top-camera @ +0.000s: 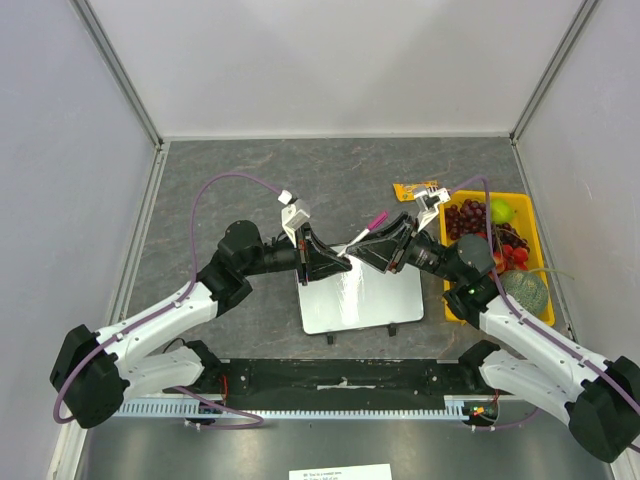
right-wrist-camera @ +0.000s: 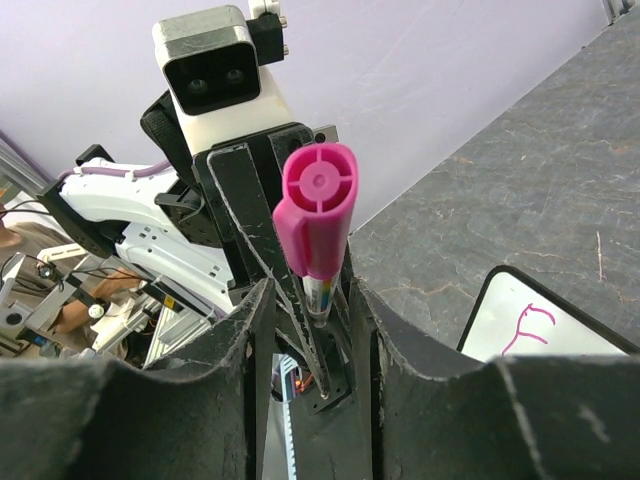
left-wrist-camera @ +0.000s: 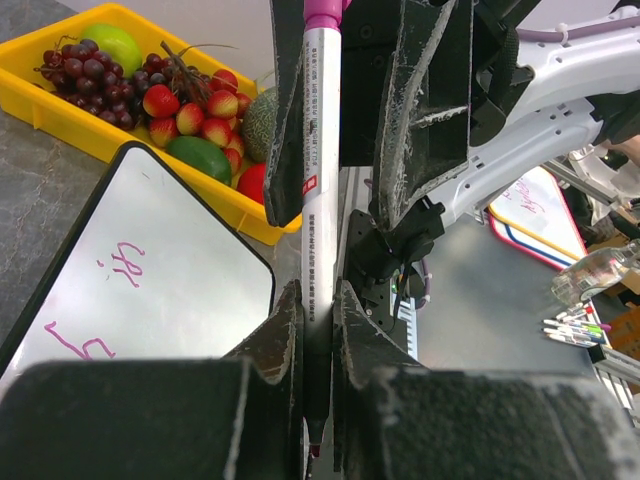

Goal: Write a sentence on the whiteboard
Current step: Write on the whiteboard with the whiteboard.

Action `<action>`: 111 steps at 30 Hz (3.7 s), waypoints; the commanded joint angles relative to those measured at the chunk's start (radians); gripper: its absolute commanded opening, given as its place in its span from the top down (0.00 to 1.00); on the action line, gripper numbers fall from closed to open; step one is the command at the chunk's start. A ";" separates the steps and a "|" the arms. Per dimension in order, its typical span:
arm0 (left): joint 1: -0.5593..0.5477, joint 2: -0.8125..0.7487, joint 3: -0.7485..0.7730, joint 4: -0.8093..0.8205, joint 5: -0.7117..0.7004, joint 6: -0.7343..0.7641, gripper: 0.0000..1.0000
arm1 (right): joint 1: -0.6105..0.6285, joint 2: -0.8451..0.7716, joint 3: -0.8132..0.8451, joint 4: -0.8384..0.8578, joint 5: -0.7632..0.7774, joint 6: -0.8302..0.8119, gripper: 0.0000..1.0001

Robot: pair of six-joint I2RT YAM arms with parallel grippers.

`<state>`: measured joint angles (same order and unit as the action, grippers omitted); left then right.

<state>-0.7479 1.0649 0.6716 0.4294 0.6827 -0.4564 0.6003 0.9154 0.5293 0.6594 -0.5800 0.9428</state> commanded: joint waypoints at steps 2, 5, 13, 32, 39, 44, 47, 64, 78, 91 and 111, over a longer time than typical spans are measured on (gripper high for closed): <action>-0.002 -0.005 -0.006 0.051 0.008 -0.021 0.98 | 0.004 -0.003 0.018 0.048 -0.010 -0.007 0.60; -0.002 -0.008 -0.003 0.052 0.008 -0.024 0.98 | 0.004 0.017 0.024 0.036 -0.014 -0.018 0.65; -0.004 -0.003 -0.003 0.058 0.009 -0.019 0.98 | 0.004 0.036 0.034 0.026 -0.017 -0.018 0.85; -0.002 -0.009 -0.015 0.029 0.047 -0.013 0.98 | 0.003 0.033 0.054 -0.004 -0.044 -0.042 0.70; -0.002 -0.017 -0.015 -0.011 0.055 0.010 0.98 | 0.004 0.030 0.054 -0.009 -0.086 -0.042 0.80; -0.002 -0.022 -0.015 -0.015 0.054 0.013 0.98 | 0.004 0.023 0.055 -0.024 -0.089 -0.052 1.00; -0.002 -0.020 -0.009 -0.038 0.057 0.022 0.98 | 0.004 0.017 0.057 -0.044 -0.089 -0.070 1.00; 0.099 -0.275 -0.026 -0.561 -0.544 -0.005 0.21 | 0.004 -0.202 0.044 -0.546 0.337 -0.360 1.00; 0.378 -0.083 -0.421 0.076 0.042 -0.223 0.19 | 0.003 -0.214 0.037 -0.573 0.353 -0.383 1.00; 0.371 0.256 -0.426 0.488 0.278 -0.222 0.59 | 0.003 -0.202 0.037 -0.573 0.350 -0.388 1.00; 0.280 0.299 -0.382 0.243 0.213 -0.047 0.98 | 0.004 -0.202 0.028 -0.569 0.353 -0.409 1.00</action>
<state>-0.4496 1.3968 0.2958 0.8234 0.9226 -0.6262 0.6029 0.7261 0.5575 0.0799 -0.2379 0.5568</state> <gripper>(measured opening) 0.066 0.179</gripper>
